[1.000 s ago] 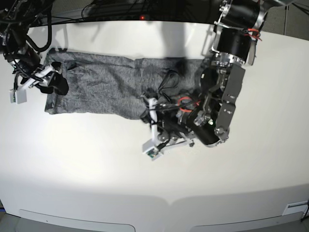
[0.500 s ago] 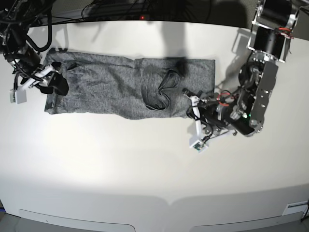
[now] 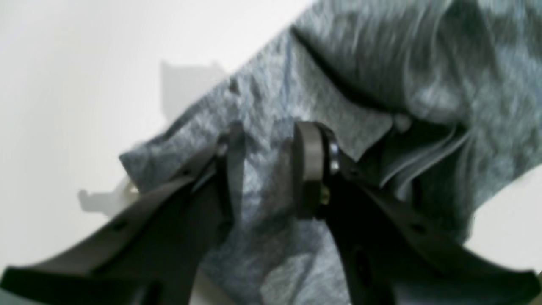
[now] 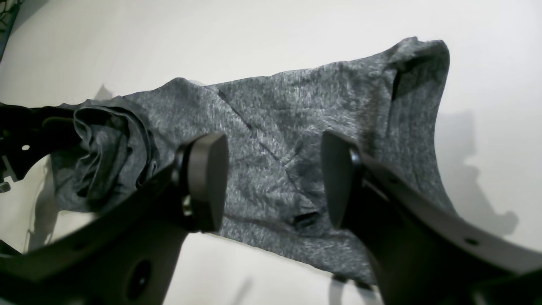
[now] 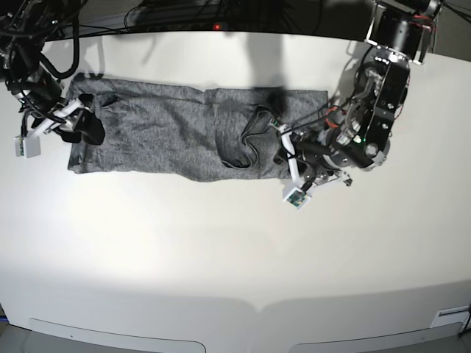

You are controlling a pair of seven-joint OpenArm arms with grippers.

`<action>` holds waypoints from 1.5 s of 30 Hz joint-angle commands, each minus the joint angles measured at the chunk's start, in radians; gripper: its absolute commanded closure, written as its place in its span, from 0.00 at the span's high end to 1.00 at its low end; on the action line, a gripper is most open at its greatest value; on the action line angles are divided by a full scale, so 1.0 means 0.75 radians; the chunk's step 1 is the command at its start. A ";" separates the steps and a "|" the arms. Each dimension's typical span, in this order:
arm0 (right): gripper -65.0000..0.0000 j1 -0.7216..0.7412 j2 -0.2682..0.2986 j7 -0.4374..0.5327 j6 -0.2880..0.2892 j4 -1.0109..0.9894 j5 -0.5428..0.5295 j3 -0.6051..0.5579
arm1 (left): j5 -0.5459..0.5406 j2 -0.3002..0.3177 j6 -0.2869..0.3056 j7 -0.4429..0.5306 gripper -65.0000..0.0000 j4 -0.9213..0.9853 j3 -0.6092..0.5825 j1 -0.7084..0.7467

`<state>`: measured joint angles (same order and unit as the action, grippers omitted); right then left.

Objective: Fold the T-shirt properly
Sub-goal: 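Press the left gripper onto the folded layer, flattening it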

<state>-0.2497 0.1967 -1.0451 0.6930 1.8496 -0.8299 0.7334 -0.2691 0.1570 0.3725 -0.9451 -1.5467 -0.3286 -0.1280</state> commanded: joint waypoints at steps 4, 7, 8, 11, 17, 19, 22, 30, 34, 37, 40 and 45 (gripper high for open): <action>0.54 0.008 0.018 0.036 0.007 0.027 -0.026 0.008 | -0.014 -0.128 0.006 0.024 0.29 -0.023 -0.001 -0.025; 0.54 0.008 0.018 0.035 0.007 0.027 -0.026 0.008 | 0.029 -0.221 0.007 0.030 0.29 -0.023 -0.001 -0.025; 0.54 0.008 0.018 0.035 0.007 0.027 -0.026 0.008 | 0.062 -0.248 0.007 0.037 0.29 -0.023 -0.001 -0.025; 0.54 0.008 0.018 0.035 0.007 0.027 -0.026 0.008 | 0.153 -0.302 0.007 0.045 0.29 -0.023 -0.001 -0.027; 0.54 0.008 0.018 0.032 0.007 0.027 -0.026 0.008 | 0.366 -0.292 0.007 -0.041 0.29 -0.024 -0.001 -0.044; 0.54 0.008 0.018 0.033 0.007 0.027 -0.026 0.008 | 0.357 -0.269 0.006 -0.098 0.29 -0.024 -0.001 -0.050; 0.54 0.008 0.018 0.033 0.007 0.027 -0.026 0.008 | 0.279 -0.227 0.006 -0.200 0.29 -0.027 -0.001 -0.050; 0.54 0.014 0.018 0.061 0.007 0.027 -0.025 0.008 | 0.192 -0.197 0.007 -0.343 0.25 -0.148 -0.001 0.072; 0.54 0.047 0.018 0.052 0.007 0.027 -0.025 0.008 | 0.193 -0.197 0.007 -0.265 0.25 -0.199 -0.001 0.205; 0.54 0.076 0.018 0.033 0.007 0.027 -0.026 0.008 | 0.193 -0.197 0.007 -0.145 0.25 -0.198 -0.001 0.290; 0.54 0.095 0.018 0.025 0.007 0.027 -0.026 0.008 | 0.180 -0.199 0.007 -0.064 0.25 -0.198 -0.001 0.345; 0.54 0.096 0.018 0.020 0.007 0.027 -0.026 0.008 | 0.089 -0.229 0.007 -0.085 0.25 -0.198 -0.001 0.331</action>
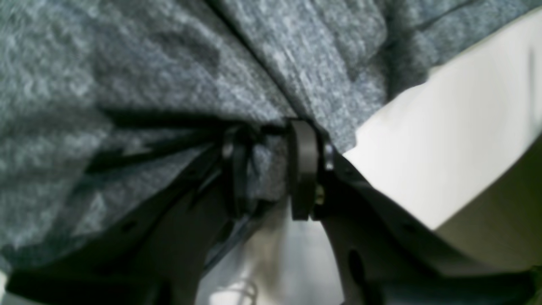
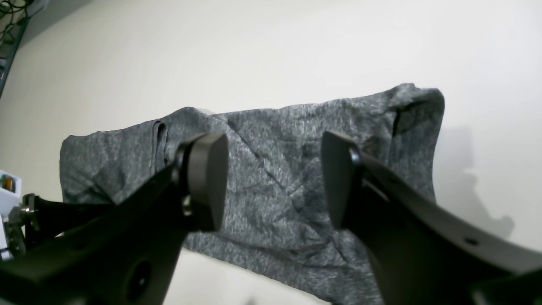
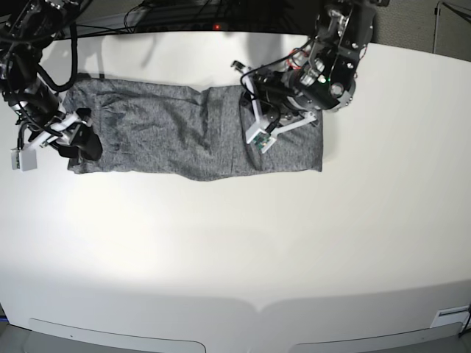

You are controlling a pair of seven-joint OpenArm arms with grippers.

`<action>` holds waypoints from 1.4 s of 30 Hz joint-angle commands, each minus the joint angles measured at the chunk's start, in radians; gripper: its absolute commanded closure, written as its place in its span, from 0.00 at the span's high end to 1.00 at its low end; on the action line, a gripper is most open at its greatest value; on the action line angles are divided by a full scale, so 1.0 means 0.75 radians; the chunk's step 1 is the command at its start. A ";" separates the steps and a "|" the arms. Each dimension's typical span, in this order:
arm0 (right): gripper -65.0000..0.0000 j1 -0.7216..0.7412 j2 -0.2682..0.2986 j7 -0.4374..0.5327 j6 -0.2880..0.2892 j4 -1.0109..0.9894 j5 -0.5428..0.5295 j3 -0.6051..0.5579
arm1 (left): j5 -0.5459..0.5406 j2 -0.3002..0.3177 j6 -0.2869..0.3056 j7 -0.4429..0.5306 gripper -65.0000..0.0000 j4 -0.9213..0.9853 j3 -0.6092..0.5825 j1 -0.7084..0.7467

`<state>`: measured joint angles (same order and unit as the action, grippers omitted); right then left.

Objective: Fold the T-shirt properly
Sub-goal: 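Press the left gripper onto the folded layer, flattening it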

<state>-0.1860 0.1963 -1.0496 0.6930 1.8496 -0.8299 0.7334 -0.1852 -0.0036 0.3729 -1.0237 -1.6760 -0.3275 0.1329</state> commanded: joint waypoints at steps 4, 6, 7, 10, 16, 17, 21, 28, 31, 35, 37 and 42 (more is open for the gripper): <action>0.54 0.011 0.018 0.026 0.007 0.027 -0.026 0.008 | -0.081 -0.048 0.006 0.001 0.25 -0.026 -0.003 -0.062; 0.54 0.011 0.018 0.027 0.007 0.027 -0.026 0.008 | -0.090 -0.050 0.007 0.000 0.25 -0.026 -0.002 -0.085; 0.54 0.011 0.019 0.032 0.007 0.027 -0.027 0.008 | -0.087 -0.049 0.010 -0.002 0.25 -0.026 -0.002 -0.096; 0.54 0.011 0.024 0.063 0.007 0.027 -0.047 0.008 | -0.026 -0.049 0.011 -0.002 0.25 -0.026 -0.002 -0.114; 0.54 0.011 0.026 0.072 0.007 0.027 -0.073 0.008 | 0.111 0.009 0.010 -0.049 0.25 -0.026 -0.002 -0.107; 0.54 0.011 0.026 0.073 0.007 0.027 -0.055 0.008 | 0.125 0.029 0.010 -0.026 0.25 -0.026 -0.002 -0.106; 0.54 0.012 0.026 0.071 0.007 0.027 -0.039 0.008 | 0.169 0.127 0.010 0.086 0.25 -0.026 -0.002 -0.107; 0.54 0.014 0.026 0.082 0.007 0.027 0.123 0.008 | 0.051 0.239 0.006 0.074 0.25 -0.026 -0.002 -0.107; 0.54 0.036 0.026 0.092 0.007 0.021 0.194 0.008 | -0.053 0.229 0.006 0.075 0.25 -0.026 -0.002 -0.110; 0.54 0.072 0.039 0.092 0.007 -0.030 0.248 0.008 | -0.074 0.188 0.007 0.073 0.25 -0.026 -0.002 -0.111; 0.54 0.074 0.054 0.084 0.007 -0.065 0.267 0.008 | -0.074 0.171 0.007 0.070 0.25 -0.026 -0.002 -0.111; 0.54 0.074 0.130 0.061 0.007 -0.210 0.304 0.008 | -0.070 0.153 0.007 0.070 0.25 -0.026 -0.002 -0.115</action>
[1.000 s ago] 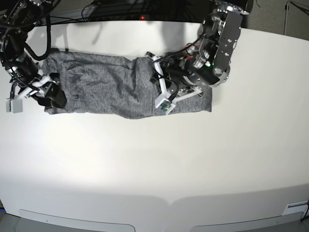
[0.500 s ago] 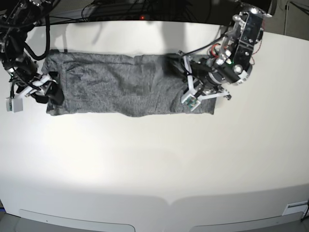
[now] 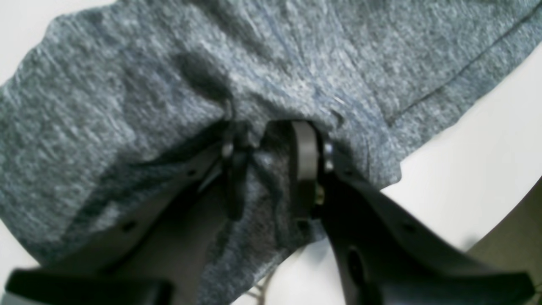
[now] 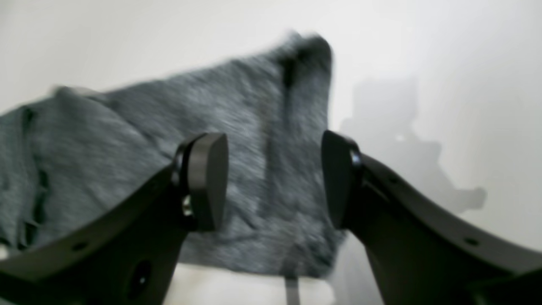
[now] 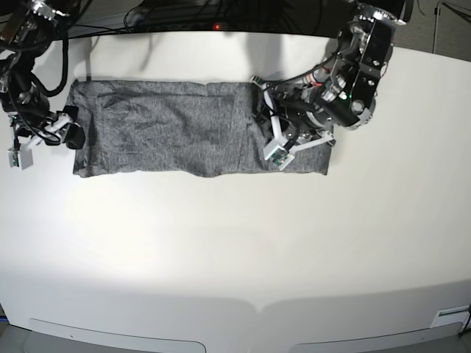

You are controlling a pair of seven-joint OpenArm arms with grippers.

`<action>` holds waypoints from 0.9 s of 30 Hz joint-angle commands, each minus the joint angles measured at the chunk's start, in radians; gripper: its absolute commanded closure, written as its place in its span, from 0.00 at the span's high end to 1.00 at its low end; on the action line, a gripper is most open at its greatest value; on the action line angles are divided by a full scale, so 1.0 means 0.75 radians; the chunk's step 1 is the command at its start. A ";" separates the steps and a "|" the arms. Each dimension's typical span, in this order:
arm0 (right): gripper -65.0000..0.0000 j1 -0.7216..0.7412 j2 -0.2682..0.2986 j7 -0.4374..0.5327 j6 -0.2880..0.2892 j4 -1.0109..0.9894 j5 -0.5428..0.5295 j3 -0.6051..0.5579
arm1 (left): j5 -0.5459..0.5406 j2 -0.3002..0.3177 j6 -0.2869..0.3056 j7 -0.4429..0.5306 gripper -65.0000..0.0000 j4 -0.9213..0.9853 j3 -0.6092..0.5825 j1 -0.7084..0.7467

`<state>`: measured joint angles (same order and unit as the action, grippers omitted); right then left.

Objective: Fold the T-shirt properly
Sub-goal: 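Press the left gripper onto the folded layer, flattening it, then grasp the strip's other end with the right gripper and lift it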

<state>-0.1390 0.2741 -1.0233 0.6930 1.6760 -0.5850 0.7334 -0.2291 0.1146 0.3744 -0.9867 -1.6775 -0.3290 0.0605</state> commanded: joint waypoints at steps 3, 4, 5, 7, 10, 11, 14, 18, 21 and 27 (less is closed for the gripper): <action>0.54 0.013 0.080 0.054 0.007 -0.058 -0.022 0.008 | -0.011 -0.005 0.006 0.022 0.25 -0.025 0.000 -0.022; 0.54 0.016 0.098 0.068 0.007 -0.083 -0.022 0.008 | -0.011 -0.004 0.005 0.032 0.25 -0.025 0.000 -0.022; 0.54 0.021 0.114 0.074 0.007 -0.108 -0.022 0.008 | -0.011 -0.004 0.005 0.048 0.25 -0.025 0.000 -0.021; 0.54 0.045 0.134 0.079 0.007 -0.166 -0.022 0.008 | -0.011 -0.005 0.005 0.063 0.25 -0.025 0.000 -0.021; 0.54 0.113 0.142 0.082 0.007 -0.293 -0.024 0.008 | -0.012 -0.005 0.005 0.100 0.25 -0.025 0.000 -0.021; 0.54 0.140 0.141 0.084 0.007 -0.345 -0.022 0.008 | -0.012 -0.005 0.005 0.108 0.25 -0.025 0.000 -0.021; 0.54 0.214 0.144 0.096 0.007 -0.503 -0.022 0.007 | -0.011 -0.004 0.005 0.111 0.25 -0.025 0.000 -0.021; 0.54 0.243 0.144 0.085 0.007 -0.615 0.014 -0.015 | -0.012 -0.005 0.004 0.085 0.25 -0.033 0.000 -0.022; 0.54 0.219 0.145 0.110 0.007 -0.630 0.078 -0.067 | -0.011 -0.005 0.004 0.019 0.25 -0.129 0.000 -0.021; 0.54 0.181 0.143 0.068 0.007 -0.630 0.013 -0.198 | -0.009 -0.003 0.005 0.008 0.25 -0.484 0.000 -0.021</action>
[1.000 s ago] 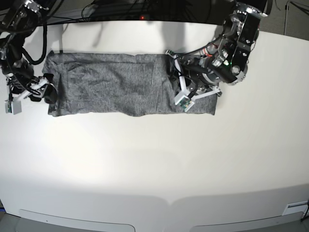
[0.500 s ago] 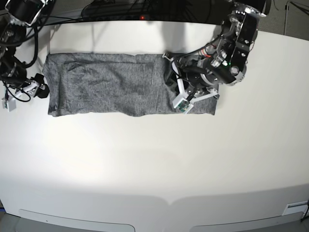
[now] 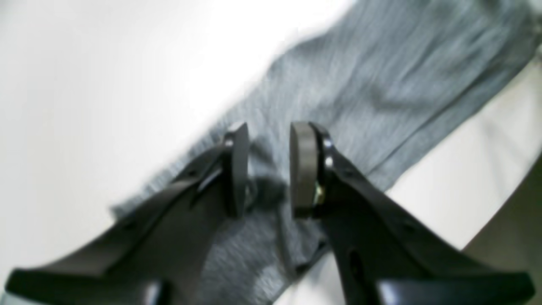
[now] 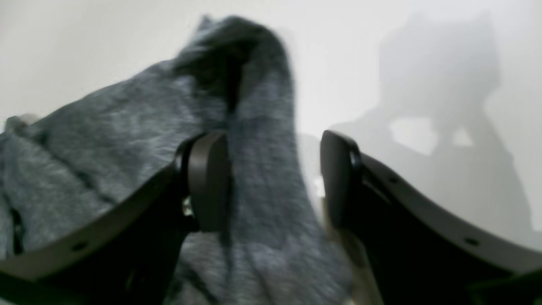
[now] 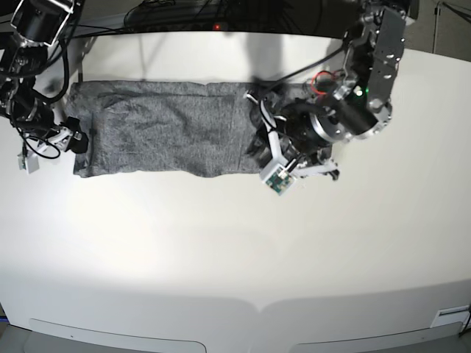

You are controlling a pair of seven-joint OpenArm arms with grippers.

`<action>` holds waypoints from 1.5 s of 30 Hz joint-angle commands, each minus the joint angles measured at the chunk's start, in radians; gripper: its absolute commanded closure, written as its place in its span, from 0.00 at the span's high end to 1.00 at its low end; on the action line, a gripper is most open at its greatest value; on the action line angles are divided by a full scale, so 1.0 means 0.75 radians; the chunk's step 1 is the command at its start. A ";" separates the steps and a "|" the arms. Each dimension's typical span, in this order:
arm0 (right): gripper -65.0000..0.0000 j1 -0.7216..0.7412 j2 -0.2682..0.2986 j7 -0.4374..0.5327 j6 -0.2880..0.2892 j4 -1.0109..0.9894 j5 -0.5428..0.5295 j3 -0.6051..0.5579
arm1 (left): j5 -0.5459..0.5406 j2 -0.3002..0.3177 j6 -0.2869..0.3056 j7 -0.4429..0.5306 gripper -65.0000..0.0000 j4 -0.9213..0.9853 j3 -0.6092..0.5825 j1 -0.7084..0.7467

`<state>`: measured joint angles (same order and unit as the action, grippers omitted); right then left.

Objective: Fold the T-shirt properly
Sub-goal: 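Grasp the strip's other end with the right gripper and lift it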

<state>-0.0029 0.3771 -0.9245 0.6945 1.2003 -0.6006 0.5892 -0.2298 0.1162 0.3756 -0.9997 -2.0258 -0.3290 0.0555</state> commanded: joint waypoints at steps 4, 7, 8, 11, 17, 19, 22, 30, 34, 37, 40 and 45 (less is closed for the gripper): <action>0.54 0.000 0.006 -0.217 0.005 0.005 -0.108 -0.036 | 0.007 0.012 0.003 -0.031 0.25 -0.130 0.000 -0.005; 0.54 -0.001 0.008 -0.249 0.005 0.005 -0.115 -0.034 | 0.006 0.025 0.003 -0.050 0.25 -0.129 0.000 0.022; 0.54 0.000 0.007 -0.255 0.005 0.005 -0.112 -0.035 | 0.006 0.027 0.003 -0.054 0.25 -0.129 0.000 0.037; 0.54 0.000 0.007 -0.272 0.005 0.005 -0.124 -0.035 | 0.007 0.027 0.003 -0.054 0.25 -0.128 0.000 0.080; 0.00 0.001 0.007 -0.304 0.005 0.005 -0.207 -0.035 | 0.192 0.027 0.003 -0.021 0.25 -0.128 0.000 0.185; 0.00 0.001 0.007 -0.305 0.005 0.005 -0.237 -0.035 | 0.252 0.027 0.003 -0.021 0.25 -0.128 0.000 0.197; 0.00 0.010 0.006 -0.347 0.005 0.008 -0.329 -0.036 | 0.308 0.027 0.002 -0.023 0.25 -0.127 0.001 0.198; 0.00 0.033 0.003 -0.509 0.005 0.076 -0.652 -0.036 | 0.306 0.027 -0.074 -0.024 0.25 -0.127 0.001 0.199; 0.00 0.033 0.003 -0.509 0.005 0.106 -0.746 -0.036 | 0.306 0.027 -0.073 -0.029 0.25 -0.127 0.001 0.199; 0.00 0.033 0.003 -0.509 0.005 0.121 -0.823 -0.051 | 0.307 0.027 -0.073 -0.043 0.25 -0.127 0.001 0.200; 0.00 0.035 0.003 -0.509 0.005 0.129 -0.858 -0.126 | 0.307 0.027 -0.073 -0.064 0.25 -0.127 0.001 0.200; 0.00 0.098 0.003 -0.498 0.005 0.130 -0.929 -0.334 | 0.319 0.027 -0.073 -0.090 0.25 -0.127 0.001 0.200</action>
<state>0.0479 0.3626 -1.3094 0.6933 1.2785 -1.2629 0.3309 0.0074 0.1383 0.3210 -1.0779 -2.1063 -0.3283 0.2127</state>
